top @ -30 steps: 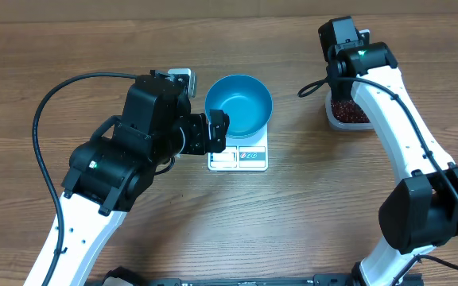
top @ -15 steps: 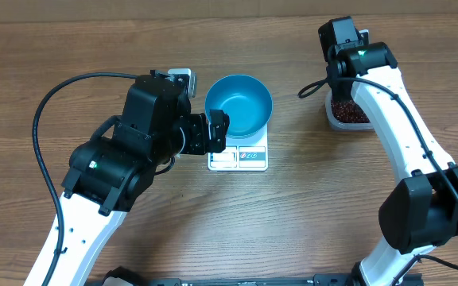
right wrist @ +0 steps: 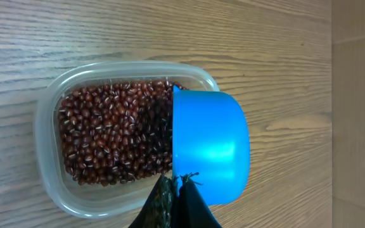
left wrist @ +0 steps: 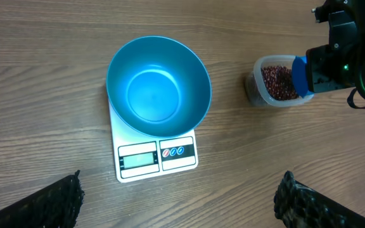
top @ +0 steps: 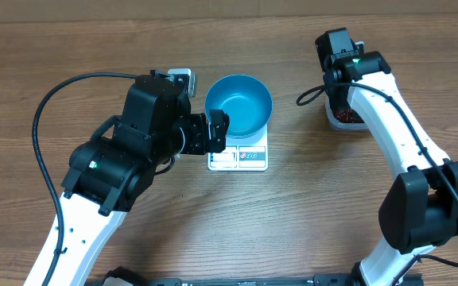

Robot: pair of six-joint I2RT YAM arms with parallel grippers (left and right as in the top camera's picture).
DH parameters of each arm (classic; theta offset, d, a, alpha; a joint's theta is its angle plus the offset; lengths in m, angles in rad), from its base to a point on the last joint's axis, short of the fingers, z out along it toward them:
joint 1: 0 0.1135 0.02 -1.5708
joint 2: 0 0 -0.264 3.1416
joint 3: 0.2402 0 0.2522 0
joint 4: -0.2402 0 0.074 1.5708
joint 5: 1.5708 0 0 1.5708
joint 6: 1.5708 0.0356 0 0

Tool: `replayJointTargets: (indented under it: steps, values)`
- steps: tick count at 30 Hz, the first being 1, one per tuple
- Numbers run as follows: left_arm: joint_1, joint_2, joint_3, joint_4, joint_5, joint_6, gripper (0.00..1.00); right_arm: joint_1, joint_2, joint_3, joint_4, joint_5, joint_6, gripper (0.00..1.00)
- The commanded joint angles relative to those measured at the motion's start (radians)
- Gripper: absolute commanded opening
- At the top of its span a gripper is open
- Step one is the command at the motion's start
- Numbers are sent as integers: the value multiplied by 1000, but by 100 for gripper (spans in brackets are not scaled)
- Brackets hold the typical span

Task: Scoop item into bowl and weigh 150g on scale
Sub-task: 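Push the blue scoop down into the beans with the right gripper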

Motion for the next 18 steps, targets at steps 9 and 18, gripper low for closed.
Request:
replayJointTargets:
  steps: [9, 18]
  values:
    - [4, -9, 16, 4, -6, 15, 100, -3, 7, -49, 59, 10, 5, 4]
    - [4, -9, 16, 4, -6, 15, 100, -3, 56, -49, 57, 10, 2, 4]
